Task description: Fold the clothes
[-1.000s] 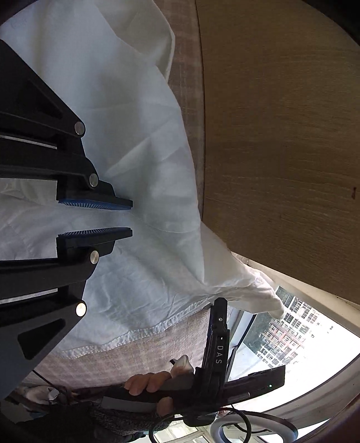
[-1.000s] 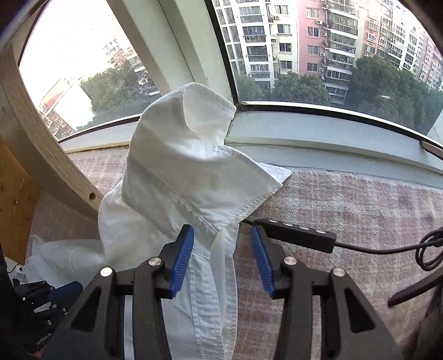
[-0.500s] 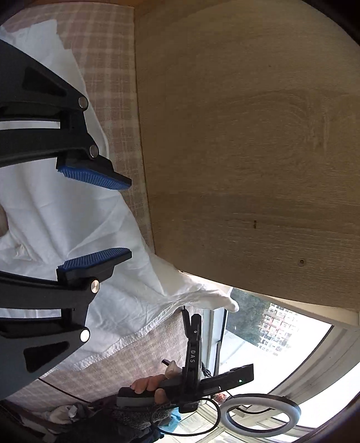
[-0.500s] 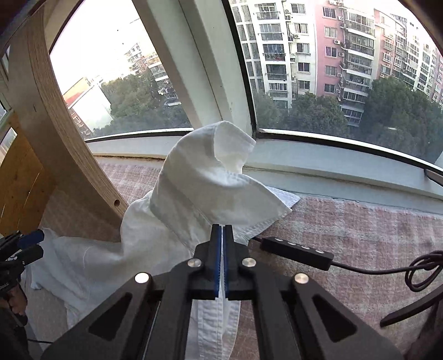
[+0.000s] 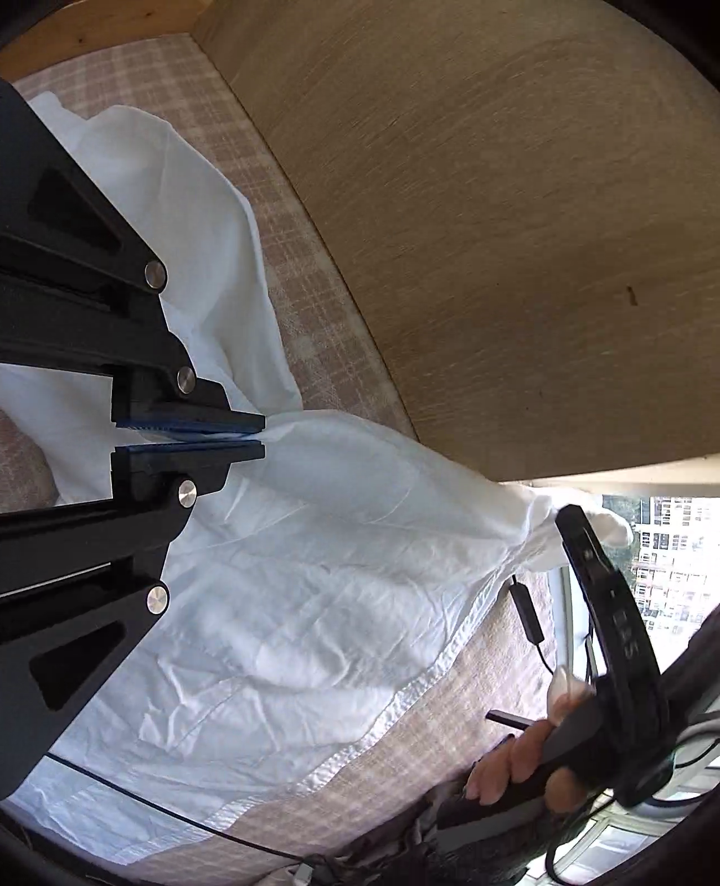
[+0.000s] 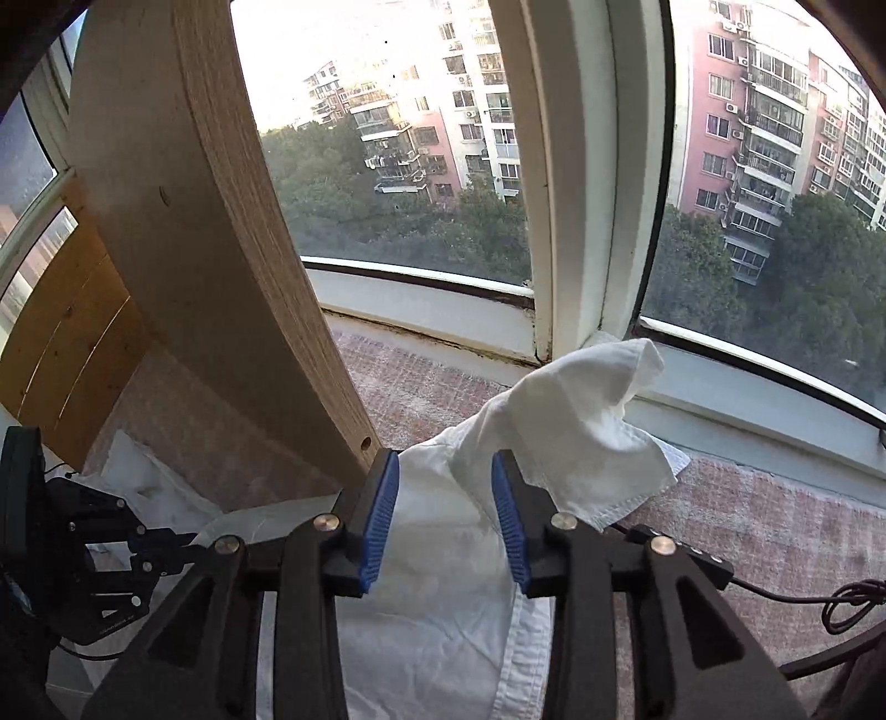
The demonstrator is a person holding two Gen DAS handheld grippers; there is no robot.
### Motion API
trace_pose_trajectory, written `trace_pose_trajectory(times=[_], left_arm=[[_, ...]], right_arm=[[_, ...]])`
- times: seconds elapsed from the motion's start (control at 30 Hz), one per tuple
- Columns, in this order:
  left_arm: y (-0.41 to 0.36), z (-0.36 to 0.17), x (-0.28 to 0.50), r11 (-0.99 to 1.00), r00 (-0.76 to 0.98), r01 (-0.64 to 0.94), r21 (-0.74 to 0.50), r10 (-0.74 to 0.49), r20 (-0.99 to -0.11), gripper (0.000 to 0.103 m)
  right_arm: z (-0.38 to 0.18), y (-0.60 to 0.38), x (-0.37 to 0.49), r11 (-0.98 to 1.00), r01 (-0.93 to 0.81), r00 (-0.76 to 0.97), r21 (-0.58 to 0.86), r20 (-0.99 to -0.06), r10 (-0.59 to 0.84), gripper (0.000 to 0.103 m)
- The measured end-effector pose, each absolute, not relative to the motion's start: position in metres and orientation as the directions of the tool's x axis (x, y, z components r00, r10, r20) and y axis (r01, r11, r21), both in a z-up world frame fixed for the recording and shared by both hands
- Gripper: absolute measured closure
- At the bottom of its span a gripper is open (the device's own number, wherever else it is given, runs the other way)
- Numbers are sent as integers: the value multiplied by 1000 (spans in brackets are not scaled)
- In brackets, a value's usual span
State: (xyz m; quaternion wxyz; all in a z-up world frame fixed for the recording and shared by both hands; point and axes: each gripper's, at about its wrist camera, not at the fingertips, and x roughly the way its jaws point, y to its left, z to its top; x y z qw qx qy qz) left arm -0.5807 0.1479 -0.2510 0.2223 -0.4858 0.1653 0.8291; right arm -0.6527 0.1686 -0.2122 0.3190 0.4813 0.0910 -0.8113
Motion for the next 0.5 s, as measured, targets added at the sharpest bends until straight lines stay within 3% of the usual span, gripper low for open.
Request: trace_pose_trajectory(times=[0.1, 0.23, 0.37, 0.5], left_arm=[[156, -249, -568, -831, -474, -541, 132, 172, -864, 101], [153, -259, -577, -845, -528, -462, 269, 19, -849, 94], [138, -249, -591, -897, -589, -325, 301, -57, -806, 81], [136, -228, -592, -919, -633, -281, 276, -38, -773, 82]], right_arm=[[-225, 165, -660, -821, 561, -360, 107, -862, -358, 68], [-234, 168, -668, -850, 520, -364, 82, -879, -307, 68], [-226, 172, -666, -853, 514, -388, 89, -863, -323, 68], [-209, 183, -656, -832, 538, -383, 137, -839, -386, 68]])
